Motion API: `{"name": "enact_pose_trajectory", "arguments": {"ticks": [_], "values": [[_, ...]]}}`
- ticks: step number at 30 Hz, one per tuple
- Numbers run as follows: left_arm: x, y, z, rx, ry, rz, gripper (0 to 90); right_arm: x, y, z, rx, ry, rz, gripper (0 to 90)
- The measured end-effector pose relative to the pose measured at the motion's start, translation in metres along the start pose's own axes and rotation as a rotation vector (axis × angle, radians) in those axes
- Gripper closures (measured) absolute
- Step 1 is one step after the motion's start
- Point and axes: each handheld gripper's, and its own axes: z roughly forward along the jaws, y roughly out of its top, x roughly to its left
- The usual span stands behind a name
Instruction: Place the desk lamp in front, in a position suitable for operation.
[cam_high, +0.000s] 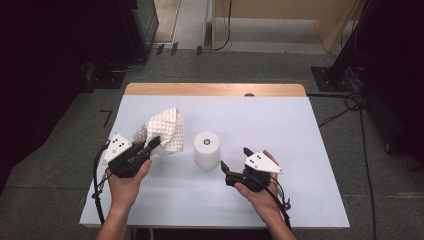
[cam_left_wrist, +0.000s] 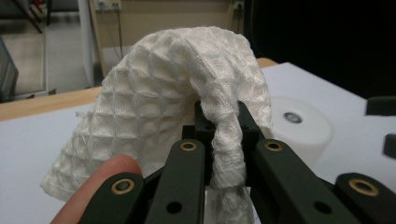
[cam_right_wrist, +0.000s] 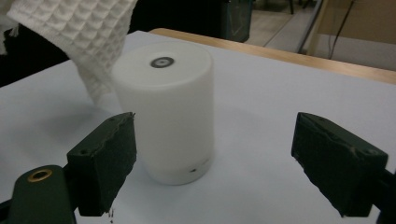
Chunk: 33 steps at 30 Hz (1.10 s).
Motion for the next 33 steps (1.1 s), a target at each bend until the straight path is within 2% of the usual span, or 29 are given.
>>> {"name": "enact_pose_trajectory", "arguments": {"ticks": [2,5,6,9,12,13,16,21,26,27,30,31,33], "values": [[-0.004,0.006,-0.007,-0.023,-0.004,0.009,85.8,0.010,0.003,0.000,-0.003,0.046,-0.006,14.0],[-0.010,0.015,-0.019,-0.053,-0.011,0.029,85.8,0.017,0.005,0.001,-0.009,0.065,-0.011,13.9],[-0.012,0.018,-0.022,-0.061,-0.015,0.031,85.8,0.023,0.007,0.001,-0.021,0.085,-0.015,14.0],[-0.017,0.022,-0.031,-0.084,-0.029,0.037,85.8,0.029,0.009,0.002,-0.029,0.102,-0.021,13.9],[-0.021,0.024,-0.034,-0.096,-0.043,0.039,85.8,0.042,0.014,0.006,-0.033,0.136,-0.038,13.8],[-0.022,0.025,-0.035,-0.102,-0.047,0.039,85.8,0.042,0.014,0.006,-0.033,0.136,-0.038,13.8],[-0.027,0.024,-0.035,-0.113,-0.069,0.051,85.8,0.049,0.021,0.006,-0.053,0.180,-0.038,13.7],[-0.037,0.022,-0.034,-0.139,-0.119,0.090,85.7,0.048,0.033,-0.001,-0.083,0.200,-0.022,12.8],[-0.051,0.018,-0.029,-0.190,-0.192,0.138,85.7,0.043,0.041,-0.007,-0.070,0.226,0.005,12.0],[-0.054,0.017,-0.028,-0.202,-0.208,0.150,85.7,0.042,0.042,-0.008,-0.069,0.239,0.005,11.0],[-0.063,0.015,-0.023,-0.203,-0.239,0.179,85.7,0.038,0.044,-0.012,-0.080,0.318,0.034,5.7],[-0.065,0.014,-0.022,-0.201,-0.245,0.190,85.7,0.035,0.046,-0.015,-0.089,0.347,0.057,3.9],[-0.068,0.011,-0.017,-0.190,-0.268,0.190,85.6,0.032,0.047,-0.015,-0.095,0.358,0.062,3.3]]}}
